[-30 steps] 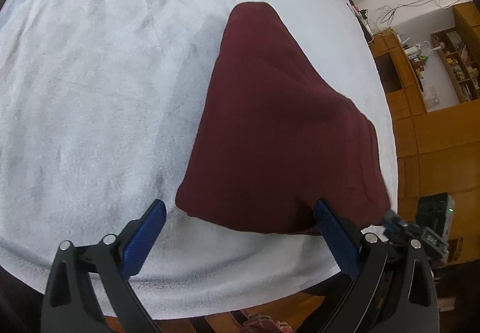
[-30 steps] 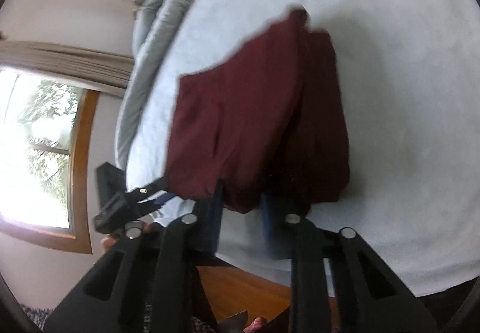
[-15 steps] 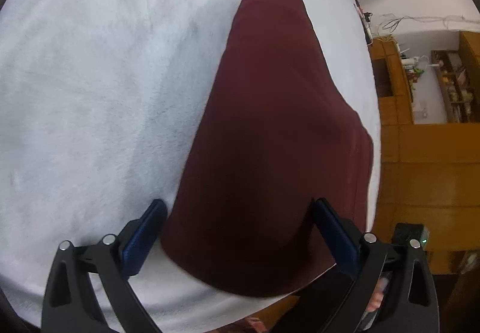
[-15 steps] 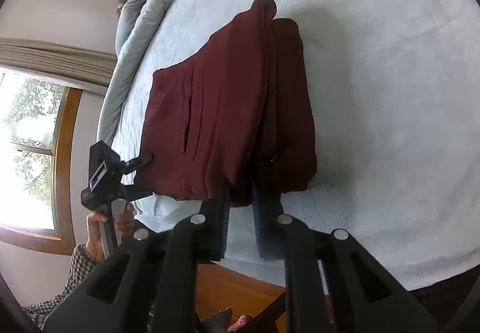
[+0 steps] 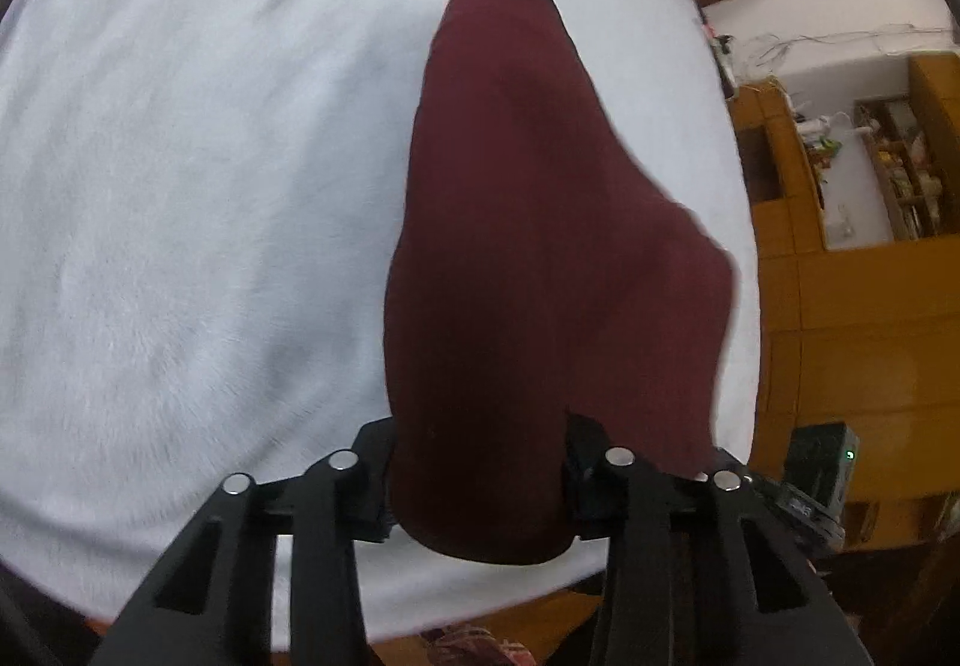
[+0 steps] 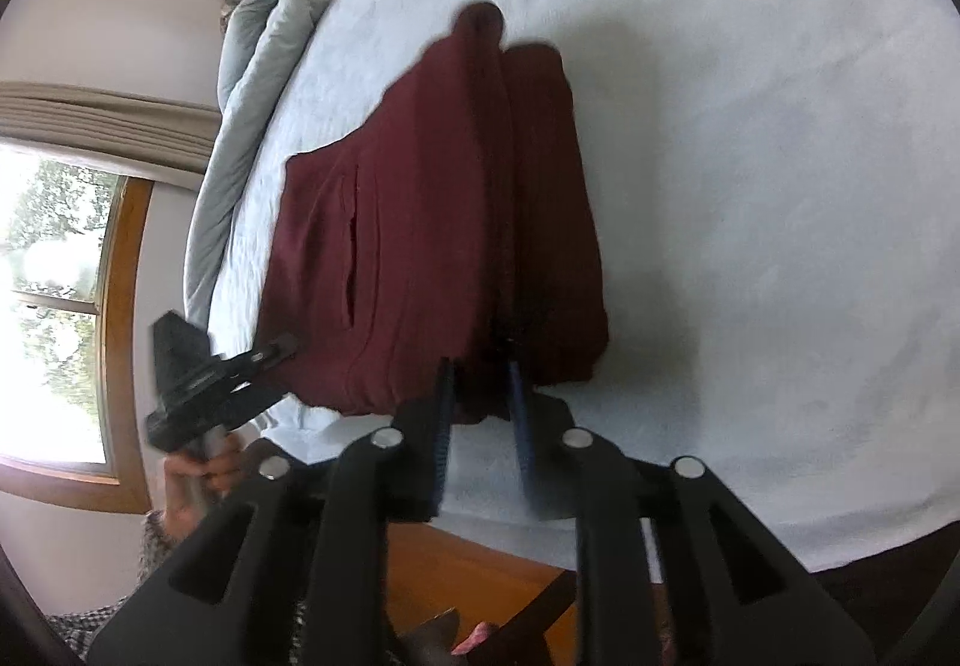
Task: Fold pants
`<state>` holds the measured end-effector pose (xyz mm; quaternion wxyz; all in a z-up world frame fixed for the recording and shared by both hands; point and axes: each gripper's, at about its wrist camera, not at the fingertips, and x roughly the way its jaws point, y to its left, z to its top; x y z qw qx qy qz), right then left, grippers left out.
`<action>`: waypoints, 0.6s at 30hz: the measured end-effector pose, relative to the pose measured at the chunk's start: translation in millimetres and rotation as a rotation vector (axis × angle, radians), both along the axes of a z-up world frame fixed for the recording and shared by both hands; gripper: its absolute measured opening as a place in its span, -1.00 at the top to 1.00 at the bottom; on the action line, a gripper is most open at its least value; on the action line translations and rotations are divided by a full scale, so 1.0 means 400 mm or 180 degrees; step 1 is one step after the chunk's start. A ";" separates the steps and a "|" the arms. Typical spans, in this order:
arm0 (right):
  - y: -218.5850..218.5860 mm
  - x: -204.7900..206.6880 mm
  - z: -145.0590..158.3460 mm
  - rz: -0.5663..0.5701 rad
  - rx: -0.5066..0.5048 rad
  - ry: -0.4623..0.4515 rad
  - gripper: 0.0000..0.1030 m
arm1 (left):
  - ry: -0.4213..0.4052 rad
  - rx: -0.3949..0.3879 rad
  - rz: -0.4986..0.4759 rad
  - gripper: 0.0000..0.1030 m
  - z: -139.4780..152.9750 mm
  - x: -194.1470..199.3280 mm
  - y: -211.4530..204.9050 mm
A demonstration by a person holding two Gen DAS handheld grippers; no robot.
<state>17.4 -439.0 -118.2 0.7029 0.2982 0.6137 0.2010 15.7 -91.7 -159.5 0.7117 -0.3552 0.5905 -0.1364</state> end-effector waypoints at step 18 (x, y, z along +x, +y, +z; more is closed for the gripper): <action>0.053 0.051 0.023 0.0058 -0.0090 -0.0077 -0.08 | -0.0140 0.0517 -0.0216 -0.81 0.069 0.067 -0.004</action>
